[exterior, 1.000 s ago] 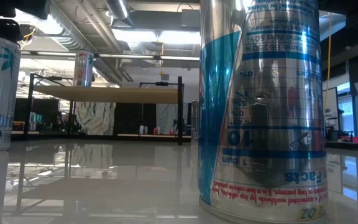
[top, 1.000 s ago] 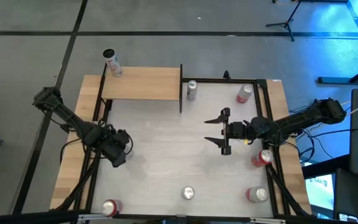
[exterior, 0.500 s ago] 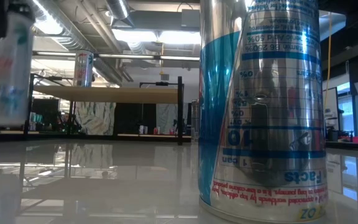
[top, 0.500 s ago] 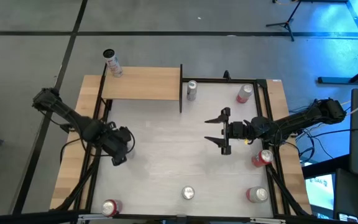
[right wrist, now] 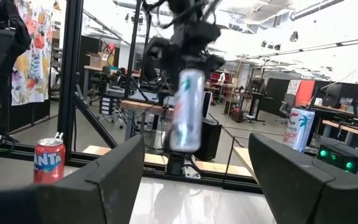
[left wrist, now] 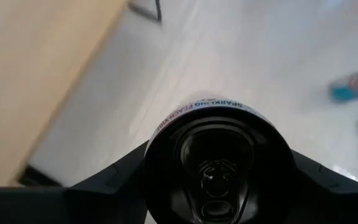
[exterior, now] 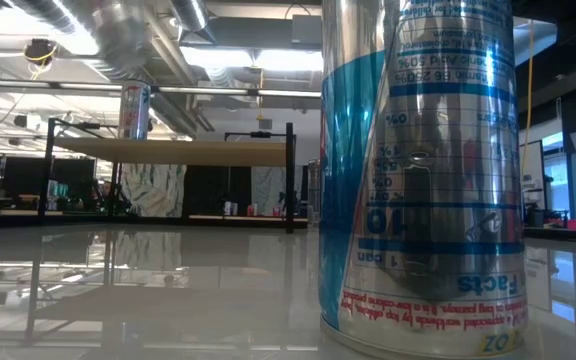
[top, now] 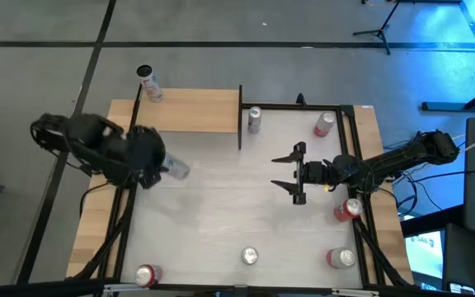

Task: Place canned beverage on shelf
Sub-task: Put the white pink soda can on the shelf aligned with the white pink soda can

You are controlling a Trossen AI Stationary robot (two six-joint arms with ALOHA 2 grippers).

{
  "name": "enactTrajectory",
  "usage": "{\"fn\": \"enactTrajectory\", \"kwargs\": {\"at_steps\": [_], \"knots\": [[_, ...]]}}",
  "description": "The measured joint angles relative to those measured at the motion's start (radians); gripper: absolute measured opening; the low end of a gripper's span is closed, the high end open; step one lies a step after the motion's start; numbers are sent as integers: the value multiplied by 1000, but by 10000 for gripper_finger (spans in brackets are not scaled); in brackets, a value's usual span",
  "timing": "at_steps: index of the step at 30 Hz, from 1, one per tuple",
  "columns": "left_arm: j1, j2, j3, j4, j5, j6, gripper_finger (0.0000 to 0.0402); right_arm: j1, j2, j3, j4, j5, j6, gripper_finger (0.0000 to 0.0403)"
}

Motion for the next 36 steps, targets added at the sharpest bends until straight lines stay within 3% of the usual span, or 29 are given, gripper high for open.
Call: {"fn": "enactTrajectory", "kwargs": {"at_steps": [8,24,29,36], "knots": [[246,-1,141,-2,-38,219,241,0,0,0,-4,1,0,287],[793,29,146,0,-65,590,242,0,0,0,-21,1,0,287],[938,50,146,0,-6,624,242,0,0,0,-33,1,0,287],[1059,92,135,5,94,648,242,0,0,0,-36,1,0,287]]}}
